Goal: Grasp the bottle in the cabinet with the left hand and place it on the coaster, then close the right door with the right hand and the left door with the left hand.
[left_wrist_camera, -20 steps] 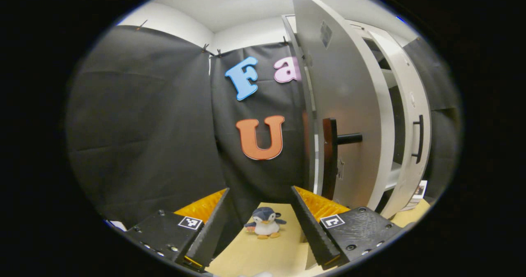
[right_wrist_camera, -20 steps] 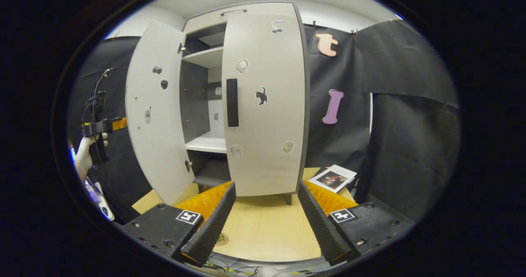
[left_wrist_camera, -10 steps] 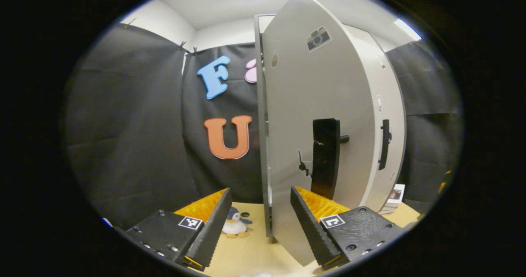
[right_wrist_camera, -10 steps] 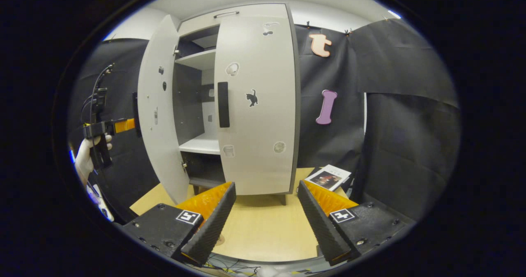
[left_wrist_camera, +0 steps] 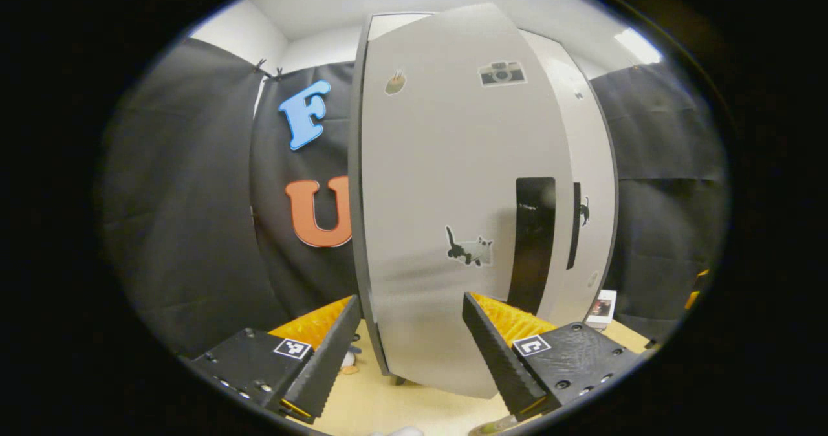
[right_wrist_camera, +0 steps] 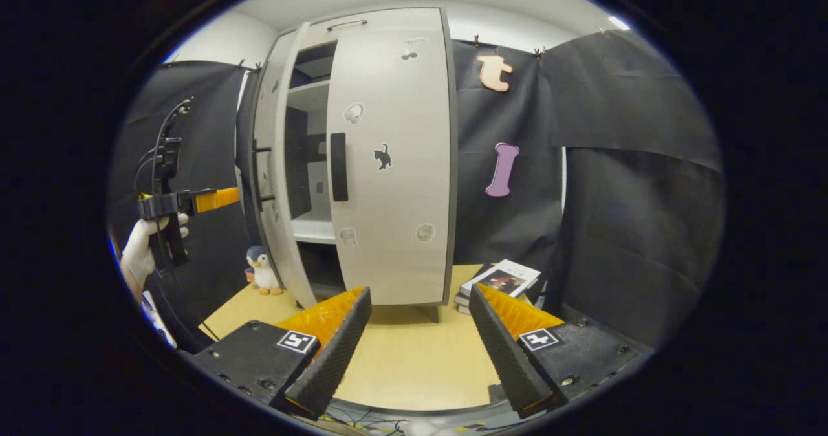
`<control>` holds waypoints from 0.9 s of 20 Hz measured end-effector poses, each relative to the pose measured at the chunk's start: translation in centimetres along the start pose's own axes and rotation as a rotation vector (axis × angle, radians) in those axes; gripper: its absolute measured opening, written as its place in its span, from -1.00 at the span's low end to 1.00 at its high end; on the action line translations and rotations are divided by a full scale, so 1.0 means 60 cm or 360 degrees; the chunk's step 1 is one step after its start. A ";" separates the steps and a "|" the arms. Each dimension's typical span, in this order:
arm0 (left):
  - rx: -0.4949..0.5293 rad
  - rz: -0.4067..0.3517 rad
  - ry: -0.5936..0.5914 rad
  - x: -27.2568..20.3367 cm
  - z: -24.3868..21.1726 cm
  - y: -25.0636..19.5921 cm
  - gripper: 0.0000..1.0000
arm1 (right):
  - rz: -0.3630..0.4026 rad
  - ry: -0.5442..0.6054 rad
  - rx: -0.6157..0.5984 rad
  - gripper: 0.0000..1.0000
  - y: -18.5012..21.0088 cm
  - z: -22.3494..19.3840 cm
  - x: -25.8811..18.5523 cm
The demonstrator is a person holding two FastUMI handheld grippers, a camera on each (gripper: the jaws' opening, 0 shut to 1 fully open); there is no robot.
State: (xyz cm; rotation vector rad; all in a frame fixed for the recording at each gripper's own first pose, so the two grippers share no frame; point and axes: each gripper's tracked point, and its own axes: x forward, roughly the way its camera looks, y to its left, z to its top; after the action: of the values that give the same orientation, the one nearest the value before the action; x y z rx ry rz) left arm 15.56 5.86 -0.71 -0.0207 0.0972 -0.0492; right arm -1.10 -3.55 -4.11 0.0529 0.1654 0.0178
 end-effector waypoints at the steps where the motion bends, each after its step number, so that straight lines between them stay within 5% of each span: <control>1: -0.0004 -0.0004 0.0006 -0.002 -0.003 0.000 0.94 | -0.0008 -0.0005 -0.0002 0.98 -0.002 0.001 -0.001; 18: 0.0022 -0.0048 -0.0021 -0.163 -0.008 -0.049 0.96 | 0.0012 -0.0078 -0.0001 0.98 0.042 0.026 0.015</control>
State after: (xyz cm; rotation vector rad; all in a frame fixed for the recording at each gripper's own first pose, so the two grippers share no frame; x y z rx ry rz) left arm 5.64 3.39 -0.19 -0.0087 0.0832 -0.0801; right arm 0.01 -1.10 -2.59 0.0532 0.1163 0.0238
